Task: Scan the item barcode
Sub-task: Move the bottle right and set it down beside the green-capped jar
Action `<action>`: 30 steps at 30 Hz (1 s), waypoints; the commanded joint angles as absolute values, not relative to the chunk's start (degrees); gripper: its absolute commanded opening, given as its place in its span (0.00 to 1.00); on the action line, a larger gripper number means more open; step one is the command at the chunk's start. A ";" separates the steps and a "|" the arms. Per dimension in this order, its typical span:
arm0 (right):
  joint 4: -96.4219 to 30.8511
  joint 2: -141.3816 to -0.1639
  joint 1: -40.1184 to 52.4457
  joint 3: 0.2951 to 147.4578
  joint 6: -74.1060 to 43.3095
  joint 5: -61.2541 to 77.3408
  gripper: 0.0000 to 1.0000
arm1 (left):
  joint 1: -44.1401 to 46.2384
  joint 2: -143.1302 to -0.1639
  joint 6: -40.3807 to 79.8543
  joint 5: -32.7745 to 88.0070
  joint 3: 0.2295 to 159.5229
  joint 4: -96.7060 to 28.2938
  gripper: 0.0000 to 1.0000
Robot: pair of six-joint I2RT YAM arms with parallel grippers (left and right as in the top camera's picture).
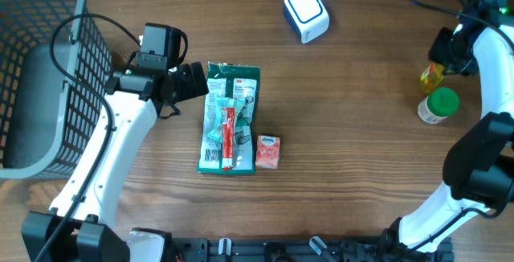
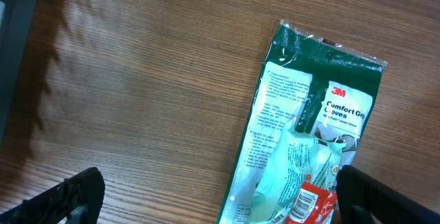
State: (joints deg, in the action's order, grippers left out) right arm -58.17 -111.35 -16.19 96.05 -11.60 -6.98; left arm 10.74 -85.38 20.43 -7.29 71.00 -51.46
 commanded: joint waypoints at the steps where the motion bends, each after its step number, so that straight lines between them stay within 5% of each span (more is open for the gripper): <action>1: -55.57 -111.22 -15.88 94.08 -10.28 -4.60 0.19 | 10.48 -84.90 19.73 -7.79 71.90 -51.51 1.00; 4: -54.65 -111.22 -15.88 93.49 -10.31 -4.62 0.31 | 10.48 -84.90 19.73 -7.79 71.90 -51.51 1.00; 5: -54.59 -111.22 -15.88 93.43 -10.33 -4.62 0.53 | 10.48 -84.90 19.73 -7.79 71.90 -51.51 1.00; 7: -54.54 -111.22 -15.88 93.41 -10.31 -4.62 0.76 | 10.48 -84.90 19.73 -7.81 71.90 -51.51 1.00; 11: -54.46 -111.22 -15.88 93.41 -10.31 -4.60 0.93 | 10.48 -84.90 19.73 -7.81 71.90 -51.51 1.00; 23: -58.61 -104.60 -13.80 99.79 -10.48 -1.61 0.96 | 10.48 -84.90 19.73 -7.79 71.90 -51.53 1.00; 30: -62.87 -95.26 -5.13 100.33 -8.93 7.33 0.97 | 10.48 -84.90 19.73 -7.79 71.90 -51.51 1.00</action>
